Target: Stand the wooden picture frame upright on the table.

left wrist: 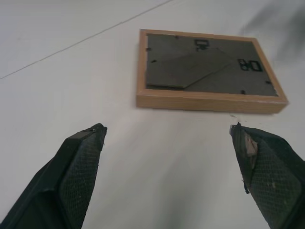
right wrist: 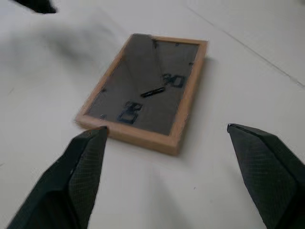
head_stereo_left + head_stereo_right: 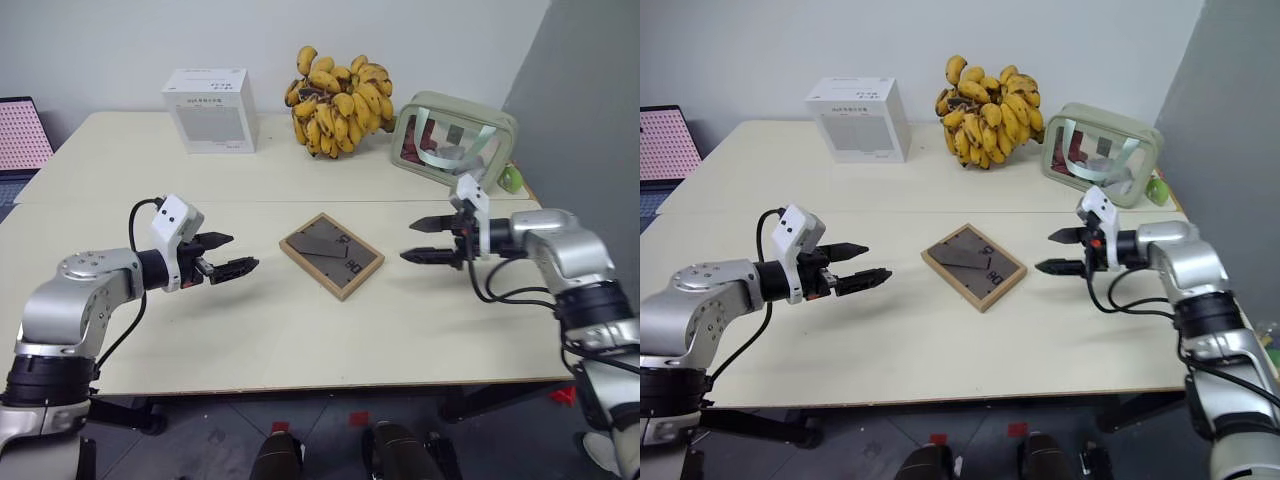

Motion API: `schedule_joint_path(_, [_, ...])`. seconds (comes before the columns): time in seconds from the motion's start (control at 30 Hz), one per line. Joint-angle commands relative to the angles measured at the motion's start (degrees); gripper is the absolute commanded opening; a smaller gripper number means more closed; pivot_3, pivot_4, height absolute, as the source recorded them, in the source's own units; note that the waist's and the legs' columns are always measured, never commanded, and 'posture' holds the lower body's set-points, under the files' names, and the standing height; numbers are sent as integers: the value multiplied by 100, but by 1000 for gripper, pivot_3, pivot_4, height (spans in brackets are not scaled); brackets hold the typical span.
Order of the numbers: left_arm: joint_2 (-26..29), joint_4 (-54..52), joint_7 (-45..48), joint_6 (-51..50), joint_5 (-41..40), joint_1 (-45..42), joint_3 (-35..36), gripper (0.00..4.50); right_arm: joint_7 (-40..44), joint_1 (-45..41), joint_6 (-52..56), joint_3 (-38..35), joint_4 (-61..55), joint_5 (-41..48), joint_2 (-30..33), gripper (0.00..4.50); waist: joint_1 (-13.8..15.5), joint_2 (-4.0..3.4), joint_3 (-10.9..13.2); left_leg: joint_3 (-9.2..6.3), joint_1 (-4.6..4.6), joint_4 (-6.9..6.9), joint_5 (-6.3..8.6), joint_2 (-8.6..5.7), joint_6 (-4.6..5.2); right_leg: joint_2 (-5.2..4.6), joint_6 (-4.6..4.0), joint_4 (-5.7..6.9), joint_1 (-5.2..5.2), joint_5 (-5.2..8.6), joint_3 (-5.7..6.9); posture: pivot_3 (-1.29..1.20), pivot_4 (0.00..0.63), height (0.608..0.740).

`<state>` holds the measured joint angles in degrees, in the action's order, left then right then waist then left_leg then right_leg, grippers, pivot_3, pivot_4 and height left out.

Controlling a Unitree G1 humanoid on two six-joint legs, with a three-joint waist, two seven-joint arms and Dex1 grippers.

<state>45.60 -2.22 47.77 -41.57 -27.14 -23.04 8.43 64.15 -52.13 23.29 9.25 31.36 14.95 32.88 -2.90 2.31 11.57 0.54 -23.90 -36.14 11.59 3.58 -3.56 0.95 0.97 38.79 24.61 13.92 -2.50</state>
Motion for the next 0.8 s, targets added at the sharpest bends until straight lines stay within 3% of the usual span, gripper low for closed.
schedule_joint_path(0.03, [-635,-560,-951,-216,-18,292,227,3381,-937,-454,-1252,-20,1313,-686,-387,3216,-2,2,-1,-2,-4,0,0,0,0,0,0,-1,2,0,2,0,150,740])
schedule_joint_path(0.2, [-1691,-1047,-2233,-193,428,673,-23,2232,-2073,-878,-2384,40,2766,-1377,-984,1962,17,9,-3,-1,-4,2,0,-3,0,-4,0,-3,-3,-1,-2,0,150,740])
schedule_joint_path(0.33, [-2466,-848,-3048,-3,822,631,-215,1305,-2834,-1056,-2872,55,3517,-1750,-1356,903,27,9,-3,-1,-4,2,0,-4,-1,-6,-1,0,-4,-3,-4,0,150,740])
schedule_joint_path(0.47, [-2790,-574,-3221,-13,1125,425,-660,409,-2983,-1061,-2997,26,3677,-1878,-1722,0,15,9,-3,-1,6,-1,-1,-4,-2,-4,1,10,-8,-3,-6,0,150,740])
schedule_joint_path(0.53, [-2831,-473,-3218,22,1249,328,-835,50,-2797,-957,-3045,96,3564,-1935,-1867,0,12,9,-3,-3,8,-1,-1,-4,-2,-3,1,12,-10,-4,-4,0,150,740])
schedule_joint_path(0.63, [-2857,-293,-3178,72,1351,140,-960,50,-2384,-642,-2976,154,2989,-1864,-2028,0,6,8,-4,-7,13,-1,-2,-4,-2,-1,1,14,-17,-3,-1,0,150,740])
schedule_joint_path(0.8, [-2461,-341,-2675,-160,1328,9,-1110,50,-1708,390,-1769,314,664,-1569,-2052,0,11,8,-4,-10,12,0,-1,-5,-2,-3,2,10,-22,-3,2,0,150,740])
